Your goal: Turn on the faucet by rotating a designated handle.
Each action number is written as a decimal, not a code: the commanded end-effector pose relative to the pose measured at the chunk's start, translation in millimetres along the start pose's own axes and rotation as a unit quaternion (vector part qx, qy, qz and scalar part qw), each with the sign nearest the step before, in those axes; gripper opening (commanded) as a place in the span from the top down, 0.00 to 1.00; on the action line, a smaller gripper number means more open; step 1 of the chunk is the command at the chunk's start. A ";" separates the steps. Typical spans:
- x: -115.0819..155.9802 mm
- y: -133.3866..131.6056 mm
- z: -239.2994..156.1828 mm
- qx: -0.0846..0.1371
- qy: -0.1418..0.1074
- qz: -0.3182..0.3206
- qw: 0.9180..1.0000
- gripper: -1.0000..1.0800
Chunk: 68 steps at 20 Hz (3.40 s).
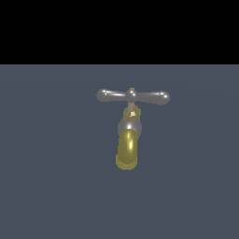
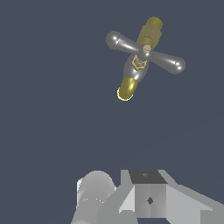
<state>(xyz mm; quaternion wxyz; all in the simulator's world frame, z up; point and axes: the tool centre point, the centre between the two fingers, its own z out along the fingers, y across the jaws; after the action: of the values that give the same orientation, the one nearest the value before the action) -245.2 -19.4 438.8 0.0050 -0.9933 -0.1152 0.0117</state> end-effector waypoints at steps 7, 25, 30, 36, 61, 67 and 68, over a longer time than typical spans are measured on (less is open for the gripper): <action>5.4 28.5 39.7 -0.002 0.001 -0.095 0.995 1.00; 37.2 86.4 125.6 -0.008 0.002 -0.298 0.955 1.00; 50.4 99.8 148.7 -0.009 0.002 -0.351 0.936 1.00; 67.7 113.3 175.1 -0.011 0.003 -0.410 0.912 1.00; 116.8 132.4 236.1 -0.012 0.006 -0.544 0.839 1.00; 116.9 132.3 236.3 -0.012 0.006 -0.544 0.839 1.00; 119.2 133.7 236.2 -0.012 0.006 -0.544 0.839 1.00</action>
<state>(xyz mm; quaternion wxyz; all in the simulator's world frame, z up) -106.0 -120.1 198.4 -0.0003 -0.7709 -0.6369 0.0001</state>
